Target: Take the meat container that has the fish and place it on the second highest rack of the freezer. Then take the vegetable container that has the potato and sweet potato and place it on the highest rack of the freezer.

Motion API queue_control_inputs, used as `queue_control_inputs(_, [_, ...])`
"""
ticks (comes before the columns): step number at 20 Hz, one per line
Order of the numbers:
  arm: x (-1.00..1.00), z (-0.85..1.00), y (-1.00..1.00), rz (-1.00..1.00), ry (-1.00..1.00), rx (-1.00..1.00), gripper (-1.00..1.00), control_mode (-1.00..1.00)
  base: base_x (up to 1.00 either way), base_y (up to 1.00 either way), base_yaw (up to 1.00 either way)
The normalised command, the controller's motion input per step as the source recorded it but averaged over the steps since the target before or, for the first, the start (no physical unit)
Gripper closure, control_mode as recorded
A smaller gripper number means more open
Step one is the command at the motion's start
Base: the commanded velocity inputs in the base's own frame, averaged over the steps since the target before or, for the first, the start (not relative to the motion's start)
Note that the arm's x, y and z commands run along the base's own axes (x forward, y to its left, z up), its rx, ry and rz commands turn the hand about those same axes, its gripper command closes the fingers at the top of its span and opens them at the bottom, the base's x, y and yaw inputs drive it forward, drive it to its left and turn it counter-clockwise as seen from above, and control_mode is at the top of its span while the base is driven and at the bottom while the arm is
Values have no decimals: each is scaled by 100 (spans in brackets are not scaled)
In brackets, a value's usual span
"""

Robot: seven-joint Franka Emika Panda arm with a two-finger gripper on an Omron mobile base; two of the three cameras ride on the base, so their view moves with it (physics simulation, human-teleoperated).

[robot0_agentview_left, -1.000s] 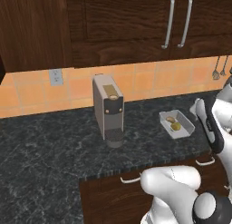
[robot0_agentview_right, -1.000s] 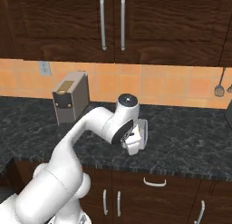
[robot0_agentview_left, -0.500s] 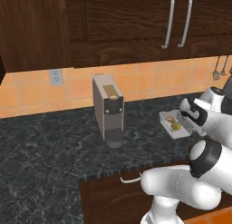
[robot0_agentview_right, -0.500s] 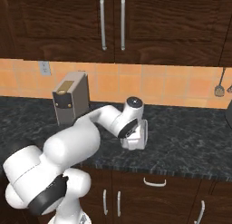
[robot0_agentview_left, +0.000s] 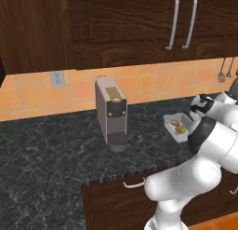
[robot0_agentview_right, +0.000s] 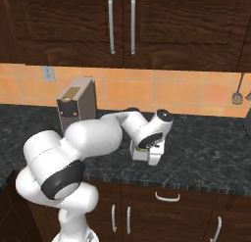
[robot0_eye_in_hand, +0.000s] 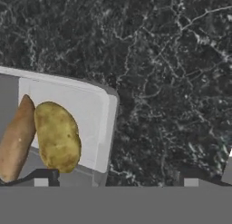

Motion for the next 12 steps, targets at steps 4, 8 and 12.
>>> queue_control_inputs(4, [6, -46, 11, -2, 0, -5, -100, -100, 0, 0, 0])
queue_control_inputs(8, [26, -53, 0, -4, 0, -4, -100, -100, 0, 0, 0])
queue_control_inputs(12, [18, -54, 17, -4, 0, -6, -100, -100, 0, 0, 0])
